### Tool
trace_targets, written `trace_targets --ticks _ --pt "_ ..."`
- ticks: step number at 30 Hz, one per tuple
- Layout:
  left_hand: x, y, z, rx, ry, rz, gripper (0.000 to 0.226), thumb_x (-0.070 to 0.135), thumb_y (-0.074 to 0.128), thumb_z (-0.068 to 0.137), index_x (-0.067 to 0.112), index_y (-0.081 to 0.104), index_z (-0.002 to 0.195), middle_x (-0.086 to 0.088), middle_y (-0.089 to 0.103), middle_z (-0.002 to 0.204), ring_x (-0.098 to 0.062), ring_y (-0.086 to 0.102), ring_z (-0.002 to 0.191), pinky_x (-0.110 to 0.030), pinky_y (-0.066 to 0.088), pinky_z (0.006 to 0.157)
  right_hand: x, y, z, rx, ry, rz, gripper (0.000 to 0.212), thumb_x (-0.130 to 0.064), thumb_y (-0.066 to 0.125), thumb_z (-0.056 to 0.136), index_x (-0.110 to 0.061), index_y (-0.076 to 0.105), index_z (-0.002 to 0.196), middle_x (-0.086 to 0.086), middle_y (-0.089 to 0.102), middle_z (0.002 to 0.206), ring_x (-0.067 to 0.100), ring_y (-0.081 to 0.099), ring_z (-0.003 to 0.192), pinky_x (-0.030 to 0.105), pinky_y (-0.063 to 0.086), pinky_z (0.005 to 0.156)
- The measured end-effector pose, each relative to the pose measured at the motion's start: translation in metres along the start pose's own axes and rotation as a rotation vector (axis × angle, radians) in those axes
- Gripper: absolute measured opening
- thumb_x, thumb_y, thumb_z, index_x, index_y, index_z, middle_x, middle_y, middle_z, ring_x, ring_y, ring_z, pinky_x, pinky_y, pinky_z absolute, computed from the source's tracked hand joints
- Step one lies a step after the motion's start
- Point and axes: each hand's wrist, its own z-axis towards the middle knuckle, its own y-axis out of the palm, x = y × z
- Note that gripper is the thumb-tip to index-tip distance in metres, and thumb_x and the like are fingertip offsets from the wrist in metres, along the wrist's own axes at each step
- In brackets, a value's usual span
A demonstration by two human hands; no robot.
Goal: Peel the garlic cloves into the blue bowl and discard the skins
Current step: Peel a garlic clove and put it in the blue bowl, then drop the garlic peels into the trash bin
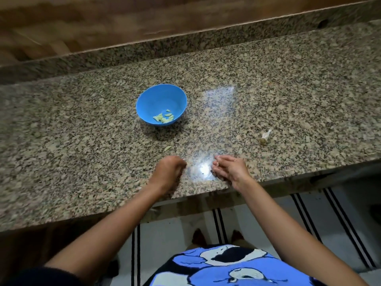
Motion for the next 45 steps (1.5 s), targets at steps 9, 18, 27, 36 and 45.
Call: trace_targets --ticks 9,18,27,36,45 --pt "0.073 0.000 0.015 0.047 -0.381 -0.294 0.018 0.006 0.066 0.086 0.015 0.073 0.099 0.000 0.073 0.094 -0.003 0.066 0.076 -0.012 0.052 0.067 -0.006 0.050 -0.006 -0.180 0.315 0.443 0.022 0.000 0.039 0.096 0.004 0.053 0.079 0.015 0.056 0.070 0.018 0.055 0.063 0.023 0.053 0.049" --pt "0.079 0.001 0.004 0.137 -0.325 -0.095 0.028 0.002 0.050 0.094 0.013 0.063 0.116 -0.006 0.069 0.103 -0.016 0.066 0.089 -0.018 0.055 0.071 -0.008 0.053 -0.004 -0.277 0.361 0.490 0.019 -0.004 0.042 0.096 0.002 0.056 0.085 0.016 0.057 0.084 0.020 0.057 0.076 0.029 0.054 0.072" --pt "0.083 0.014 0.005 0.234 -0.293 0.011 0.017 0.015 0.065 0.087 0.016 0.071 0.102 0.003 0.061 0.097 -0.008 0.053 0.087 -0.013 0.043 0.067 -0.005 0.048 0.010 -0.304 0.417 0.447 0.019 0.000 0.045 0.092 0.003 0.056 0.107 0.017 0.057 0.101 0.014 0.056 0.075 0.022 0.053 0.066" --pt "0.026 0.030 0.064 0.008 -0.384 0.026 0.045 0.025 0.028 0.104 0.021 0.024 0.149 0.001 0.020 0.156 -0.017 0.019 0.143 -0.035 0.013 0.115 -0.032 0.020 0.023 -0.167 0.275 0.457 0.018 0.000 0.041 0.095 0.002 0.056 0.085 0.016 0.058 0.081 0.023 0.059 0.080 0.036 0.046 0.098" --pt "0.018 0.059 -0.017 0.138 0.040 0.278 0.027 0.000 0.070 0.080 0.004 0.069 0.106 -0.013 0.068 0.107 -0.025 0.067 0.095 -0.032 0.057 0.082 -0.036 -0.001 0.019 -0.194 0.211 0.364 0.013 -0.001 0.045 0.094 -0.001 0.057 0.091 0.016 0.060 0.090 0.023 0.060 0.090 0.035 0.051 0.090"
